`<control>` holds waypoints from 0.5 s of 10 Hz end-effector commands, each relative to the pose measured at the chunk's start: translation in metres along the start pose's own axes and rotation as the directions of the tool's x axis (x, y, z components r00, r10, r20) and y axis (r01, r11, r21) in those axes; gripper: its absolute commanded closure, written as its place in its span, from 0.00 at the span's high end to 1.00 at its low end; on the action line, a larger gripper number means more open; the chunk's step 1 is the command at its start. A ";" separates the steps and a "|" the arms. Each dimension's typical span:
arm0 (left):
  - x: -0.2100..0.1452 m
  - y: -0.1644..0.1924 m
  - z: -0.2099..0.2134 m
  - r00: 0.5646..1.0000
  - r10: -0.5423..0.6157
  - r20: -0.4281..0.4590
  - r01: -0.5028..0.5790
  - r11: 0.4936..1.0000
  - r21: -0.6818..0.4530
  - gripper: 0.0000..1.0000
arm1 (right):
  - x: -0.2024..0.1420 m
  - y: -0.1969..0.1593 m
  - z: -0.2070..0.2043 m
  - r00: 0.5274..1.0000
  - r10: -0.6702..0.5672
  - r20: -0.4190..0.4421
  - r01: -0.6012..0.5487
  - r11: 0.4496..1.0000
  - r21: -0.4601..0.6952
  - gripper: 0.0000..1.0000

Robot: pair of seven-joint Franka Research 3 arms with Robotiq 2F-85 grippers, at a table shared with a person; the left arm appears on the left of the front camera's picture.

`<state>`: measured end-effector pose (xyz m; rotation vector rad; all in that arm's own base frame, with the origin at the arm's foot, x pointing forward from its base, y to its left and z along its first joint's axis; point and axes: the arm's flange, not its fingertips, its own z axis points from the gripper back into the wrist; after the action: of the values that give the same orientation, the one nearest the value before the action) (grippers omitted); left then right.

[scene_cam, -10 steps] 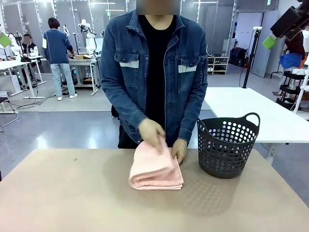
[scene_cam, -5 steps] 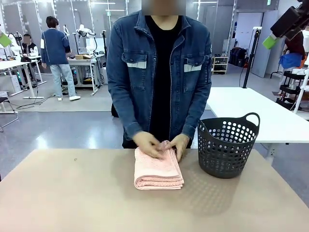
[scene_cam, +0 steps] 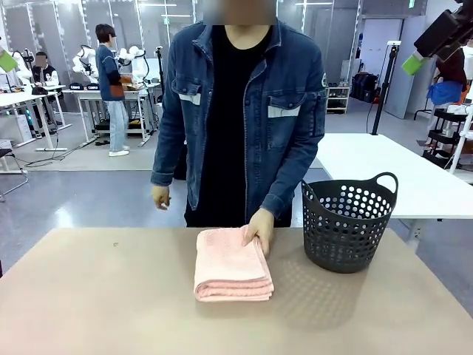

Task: Fold the towel.
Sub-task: Pick up the 100 cm Hotel Towel and place it on the left side of the table.

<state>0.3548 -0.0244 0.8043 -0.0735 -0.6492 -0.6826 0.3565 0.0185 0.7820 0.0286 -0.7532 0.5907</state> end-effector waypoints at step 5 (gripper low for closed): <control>0.003 0.000 0.003 1.000 0.011 -0.005 -0.011 1.000 -0.012 1.00 | 0.000 -0.001 0.001 1.000 -0.006 -0.001 0.006 1.000 -0.001 1.00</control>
<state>0.3548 -0.0244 0.8043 -0.0736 -0.6492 -0.6827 0.3565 0.0184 0.7820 0.0286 -0.7532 0.5907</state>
